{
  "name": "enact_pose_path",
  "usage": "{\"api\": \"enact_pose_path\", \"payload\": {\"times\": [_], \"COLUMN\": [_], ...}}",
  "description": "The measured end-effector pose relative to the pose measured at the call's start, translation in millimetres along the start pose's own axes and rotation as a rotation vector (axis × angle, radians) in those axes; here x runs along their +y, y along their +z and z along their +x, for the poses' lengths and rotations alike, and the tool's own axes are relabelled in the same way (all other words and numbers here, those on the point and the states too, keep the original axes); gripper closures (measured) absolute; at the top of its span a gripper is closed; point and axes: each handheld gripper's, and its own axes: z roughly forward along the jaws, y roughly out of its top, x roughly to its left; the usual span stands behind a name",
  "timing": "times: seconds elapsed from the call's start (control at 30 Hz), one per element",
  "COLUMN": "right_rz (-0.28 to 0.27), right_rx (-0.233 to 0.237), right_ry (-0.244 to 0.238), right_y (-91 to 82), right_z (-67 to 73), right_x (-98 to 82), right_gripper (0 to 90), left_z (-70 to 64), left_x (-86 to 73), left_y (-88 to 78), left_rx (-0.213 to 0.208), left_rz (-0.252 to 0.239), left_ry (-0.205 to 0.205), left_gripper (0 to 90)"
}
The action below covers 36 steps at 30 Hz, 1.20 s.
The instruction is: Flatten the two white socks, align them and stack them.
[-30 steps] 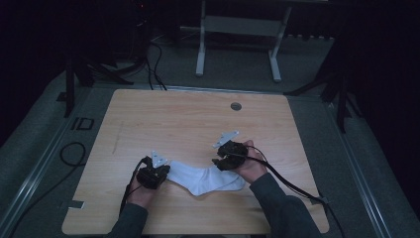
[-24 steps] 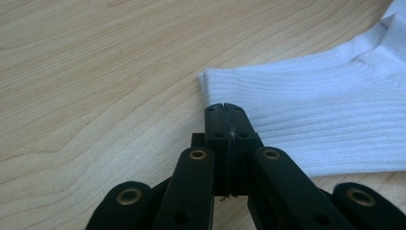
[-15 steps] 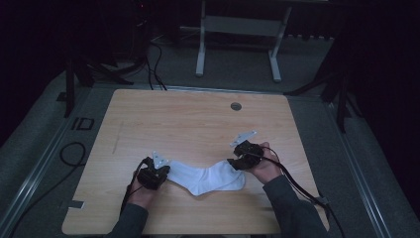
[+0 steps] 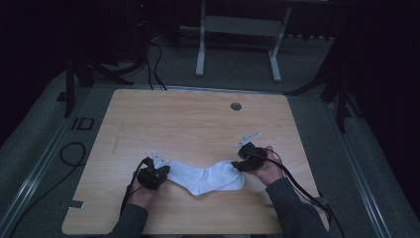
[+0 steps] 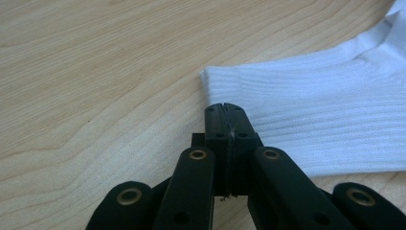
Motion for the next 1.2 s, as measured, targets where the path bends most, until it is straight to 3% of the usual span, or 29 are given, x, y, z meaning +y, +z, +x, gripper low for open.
{"api": "enact_pose_path", "payload": {"times": [0.1,0.17,0.23,0.57,0.87,1.2], "right_rz": [0.038,0.05,0.045,-0.024,-0.081,-0.087], "right_rx": [0.027,0.025,0.029,0.008,0.001,0.014], "right_ry": [-0.02,-0.024,-0.03,-0.038,-0.014,0.015], "right_y": [12.4,14.6,12.5,-22.7,-50.2,-52.5], "right_z": [1.8,2.8,4.1,7.6,3.6,-1.1], "right_x": [-0.5,-1.0,-1.1,-8.6,-17.2,-22.7], "right_gripper": [66.4,79.8,86.9,87.9,87.9,87.9], "left_z": [0.2,0.2,0.4,0.5,0.1,-0.2], "left_x": [-0.3,-0.4,-0.5,-0.6,-0.9,-1.2], "left_y": [-0.3,-0.3,-0.4,-0.1,0.4,0.5], "left_rx": [-0.001,-0.003,-0.003,-0.003,-0.003,-0.008], "left_rz": [0.001,0.001,0.002,0.004,0.001,0.001], "left_ry": [-0.001,-0.003,-0.002,-0.001,-0.008,-0.012], "left_gripper": [89.7,89.7,89.7,89.8,89.8,89.8]}}
